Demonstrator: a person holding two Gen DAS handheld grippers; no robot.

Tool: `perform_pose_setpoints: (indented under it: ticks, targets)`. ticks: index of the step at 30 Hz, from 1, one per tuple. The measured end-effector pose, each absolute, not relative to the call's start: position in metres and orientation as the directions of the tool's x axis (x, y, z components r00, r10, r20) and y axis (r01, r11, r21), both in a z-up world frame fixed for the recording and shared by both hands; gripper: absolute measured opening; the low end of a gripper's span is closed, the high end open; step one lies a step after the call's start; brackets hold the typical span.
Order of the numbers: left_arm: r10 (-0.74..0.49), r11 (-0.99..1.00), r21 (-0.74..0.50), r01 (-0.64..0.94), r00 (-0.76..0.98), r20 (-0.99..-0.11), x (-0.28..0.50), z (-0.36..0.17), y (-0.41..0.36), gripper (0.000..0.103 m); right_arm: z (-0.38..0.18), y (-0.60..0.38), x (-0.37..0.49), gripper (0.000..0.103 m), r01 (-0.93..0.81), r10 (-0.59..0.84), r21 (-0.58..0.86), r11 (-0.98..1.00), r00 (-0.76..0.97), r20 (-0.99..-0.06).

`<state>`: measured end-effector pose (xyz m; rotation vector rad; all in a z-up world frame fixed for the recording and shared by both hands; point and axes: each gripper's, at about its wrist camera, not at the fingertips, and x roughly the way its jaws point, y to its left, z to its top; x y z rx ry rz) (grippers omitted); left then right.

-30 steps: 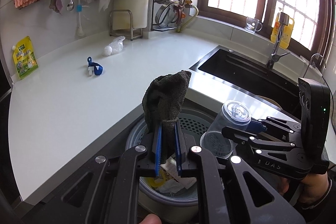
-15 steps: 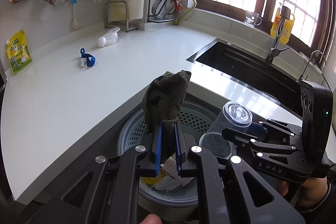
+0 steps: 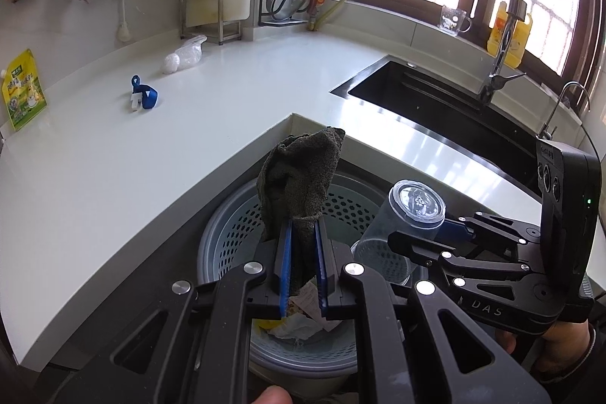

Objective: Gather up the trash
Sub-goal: 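Carry the cloth and cup over the grey bin and open both tools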

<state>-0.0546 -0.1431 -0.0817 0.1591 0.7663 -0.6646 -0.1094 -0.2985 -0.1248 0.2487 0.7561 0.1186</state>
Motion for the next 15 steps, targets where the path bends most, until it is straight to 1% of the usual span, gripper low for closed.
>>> perform_pose_setpoints:
  ticks: [15]
  targets:
    - [-0.483, 0.786, -0.097, 0.61, 0.51, -0.712, -0.052, -0.093, -0.151, 0.011, -0.142, -0.304, -0.106, 0.038, -0.012, 0.214, 0.289, 0.957, 0.7, -0.681]
